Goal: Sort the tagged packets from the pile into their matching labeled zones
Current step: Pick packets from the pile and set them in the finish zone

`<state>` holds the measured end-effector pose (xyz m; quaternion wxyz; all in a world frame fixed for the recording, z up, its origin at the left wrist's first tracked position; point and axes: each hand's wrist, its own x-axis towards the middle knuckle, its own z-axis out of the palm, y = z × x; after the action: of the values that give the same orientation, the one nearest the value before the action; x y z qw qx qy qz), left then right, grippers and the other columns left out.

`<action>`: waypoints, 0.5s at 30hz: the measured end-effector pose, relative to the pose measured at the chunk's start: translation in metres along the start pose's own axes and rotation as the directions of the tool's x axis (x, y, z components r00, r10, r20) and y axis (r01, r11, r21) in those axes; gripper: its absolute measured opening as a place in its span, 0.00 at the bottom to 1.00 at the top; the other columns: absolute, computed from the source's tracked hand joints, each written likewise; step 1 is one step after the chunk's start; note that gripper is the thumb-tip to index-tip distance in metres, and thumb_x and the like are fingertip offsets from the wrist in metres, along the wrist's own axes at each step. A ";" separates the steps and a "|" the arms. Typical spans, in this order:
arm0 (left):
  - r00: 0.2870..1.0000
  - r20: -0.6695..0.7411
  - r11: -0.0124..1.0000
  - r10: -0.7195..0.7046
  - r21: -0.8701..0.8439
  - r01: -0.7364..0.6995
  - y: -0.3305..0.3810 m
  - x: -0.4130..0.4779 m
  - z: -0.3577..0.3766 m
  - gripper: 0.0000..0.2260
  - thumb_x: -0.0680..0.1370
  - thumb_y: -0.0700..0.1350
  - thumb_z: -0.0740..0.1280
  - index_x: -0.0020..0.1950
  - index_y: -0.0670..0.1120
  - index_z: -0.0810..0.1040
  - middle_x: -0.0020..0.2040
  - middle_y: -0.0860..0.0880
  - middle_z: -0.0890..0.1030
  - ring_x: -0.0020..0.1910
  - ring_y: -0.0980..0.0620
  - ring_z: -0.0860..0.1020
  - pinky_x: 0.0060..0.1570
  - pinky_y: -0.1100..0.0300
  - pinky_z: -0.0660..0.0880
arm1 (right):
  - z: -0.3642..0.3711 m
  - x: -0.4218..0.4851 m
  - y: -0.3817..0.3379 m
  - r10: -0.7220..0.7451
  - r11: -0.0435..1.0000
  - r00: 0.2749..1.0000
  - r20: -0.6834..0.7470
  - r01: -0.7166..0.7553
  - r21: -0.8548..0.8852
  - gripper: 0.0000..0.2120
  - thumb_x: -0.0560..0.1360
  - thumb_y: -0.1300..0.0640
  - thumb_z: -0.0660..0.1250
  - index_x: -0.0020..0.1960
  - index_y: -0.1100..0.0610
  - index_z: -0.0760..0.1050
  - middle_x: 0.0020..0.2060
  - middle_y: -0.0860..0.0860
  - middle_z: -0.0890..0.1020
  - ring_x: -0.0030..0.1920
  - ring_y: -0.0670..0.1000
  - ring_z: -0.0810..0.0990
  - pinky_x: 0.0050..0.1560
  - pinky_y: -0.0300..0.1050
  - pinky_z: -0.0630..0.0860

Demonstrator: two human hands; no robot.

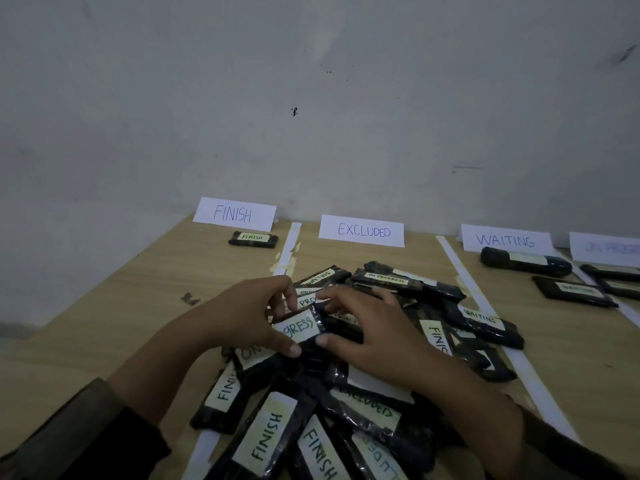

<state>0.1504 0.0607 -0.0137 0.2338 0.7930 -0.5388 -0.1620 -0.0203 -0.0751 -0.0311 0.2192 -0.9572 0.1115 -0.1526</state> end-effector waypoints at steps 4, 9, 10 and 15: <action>0.994 -0.052 0.993 0.093 -0.070 -0.097 0.013 0.005 0.001 0.21 0.62 0.48 0.80 0.46 0.56 0.72 0.39 0.56 0.76 0.36 0.56 0.74 0.37 0.60 0.70 | 0.011 0.011 0.001 0.060 0.976 0.996 -0.067 -0.044 0.214 0.19 0.72 0.47 0.69 0.60 0.38 0.69 0.51 0.42 0.81 0.56 0.47 0.77 0.69 0.55 0.64; 0.994 -0.081 0.988 0.075 -0.125 -0.085 0.012 0.008 -0.011 0.19 0.66 0.48 0.78 0.49 0.57 0.73 0.45 0.55 0.81 0.43 0.57 0.80 0.45 0.60 0.78 | -0.003 0.012 0.007 0.160 0.887 0.965 -0.208 -0.048 0.460 0.14 0.69 0.60 0.74 0.49 0.45 0.77 0.44 0.49 0.83 0.47 0.47 0.81 0.52 0.53 0.78; 0.994 -0.071 0.990 0.079 -0.109 -0.086 0.010 0.009 -0.013 0.17 0.67 0.47 0.77 0.49 0.58 0.73 0.45 0.55 0.81 0.43 0.59 0.80 0.45 0.63 0.78 | -0.007 0.011 0.010 0.183 0.872 0.956 -0.227 -0.052 0.487 0.14 0.69 0.61 0.74 0.49 0.45 0.78 0.44 0.50 0.83 0.47 0.48 0.82 0.53 0.53 0.78; 0.993 -0.085 0.987 0.083 -0.132 -0.094 0.016 0.015 -0.014 0.11 0.73 0.44 0.71 0.51 0.55 0.74 0.45 0.55 0.82 0.41 0.54 0.80 0.41 0.64 0.77 | -0.023 0.003 0.028 0.190 0.926 0.953 -0.234 -0.095 0.364 0.20 0.69 0.53 0.74 0.57 0.39 0.72 0.51 0.44 0.81 0.52 0.43 0.79 0.56 0.47 0.75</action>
<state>0.1508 0.0442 0.0069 0.3152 0.7563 -0.5516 -0.1562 -0.0293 -0.1100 -0.0230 0.3792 -0.8632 0.1810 -0.2801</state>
